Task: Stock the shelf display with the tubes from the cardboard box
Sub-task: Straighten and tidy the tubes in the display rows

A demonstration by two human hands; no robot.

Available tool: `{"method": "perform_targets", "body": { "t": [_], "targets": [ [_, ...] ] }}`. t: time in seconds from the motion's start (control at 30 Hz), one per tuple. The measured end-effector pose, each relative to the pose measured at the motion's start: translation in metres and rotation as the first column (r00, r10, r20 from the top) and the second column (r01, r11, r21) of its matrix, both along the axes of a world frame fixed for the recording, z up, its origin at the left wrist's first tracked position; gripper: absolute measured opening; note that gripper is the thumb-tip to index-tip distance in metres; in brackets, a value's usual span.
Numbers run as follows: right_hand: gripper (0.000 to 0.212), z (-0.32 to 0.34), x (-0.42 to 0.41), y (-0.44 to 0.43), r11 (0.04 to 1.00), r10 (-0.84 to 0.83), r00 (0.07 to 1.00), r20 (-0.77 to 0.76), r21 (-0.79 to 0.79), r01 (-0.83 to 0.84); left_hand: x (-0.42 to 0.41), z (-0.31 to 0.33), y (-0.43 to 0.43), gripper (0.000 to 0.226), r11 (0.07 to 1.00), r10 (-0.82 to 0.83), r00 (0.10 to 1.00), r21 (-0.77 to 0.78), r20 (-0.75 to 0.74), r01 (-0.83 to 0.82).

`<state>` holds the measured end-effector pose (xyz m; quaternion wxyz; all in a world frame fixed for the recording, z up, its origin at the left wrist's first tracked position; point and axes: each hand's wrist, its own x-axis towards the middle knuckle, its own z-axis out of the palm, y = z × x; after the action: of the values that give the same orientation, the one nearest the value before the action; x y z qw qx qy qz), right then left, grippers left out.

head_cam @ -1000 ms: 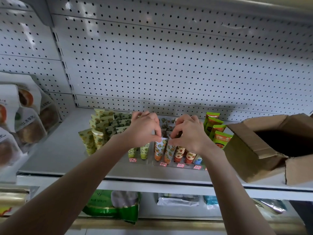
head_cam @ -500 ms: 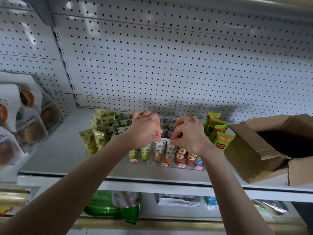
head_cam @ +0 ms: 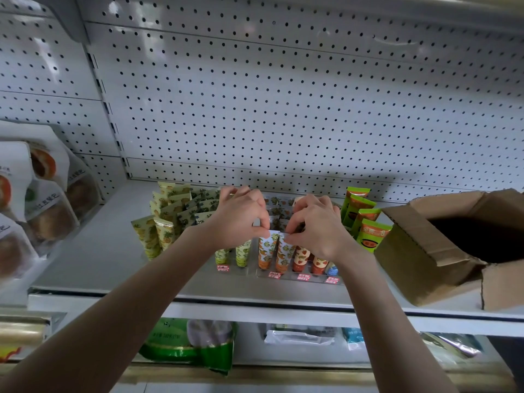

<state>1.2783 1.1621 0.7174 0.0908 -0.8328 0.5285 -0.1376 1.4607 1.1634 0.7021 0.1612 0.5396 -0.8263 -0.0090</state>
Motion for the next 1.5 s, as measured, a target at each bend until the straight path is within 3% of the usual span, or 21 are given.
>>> {"method": "perform_targets", "body": {
  "t": [1.5],
  "targets": [
    [0.006,0.0019,0.0009,0.0039,1.0,-0.02,0.999,-0.045,-0.002,0.02,-0.0013,0.0014,0.0057,0.014,0.999,0.017,1.0,0.033,-0.017,-0.016]
  ]
}}
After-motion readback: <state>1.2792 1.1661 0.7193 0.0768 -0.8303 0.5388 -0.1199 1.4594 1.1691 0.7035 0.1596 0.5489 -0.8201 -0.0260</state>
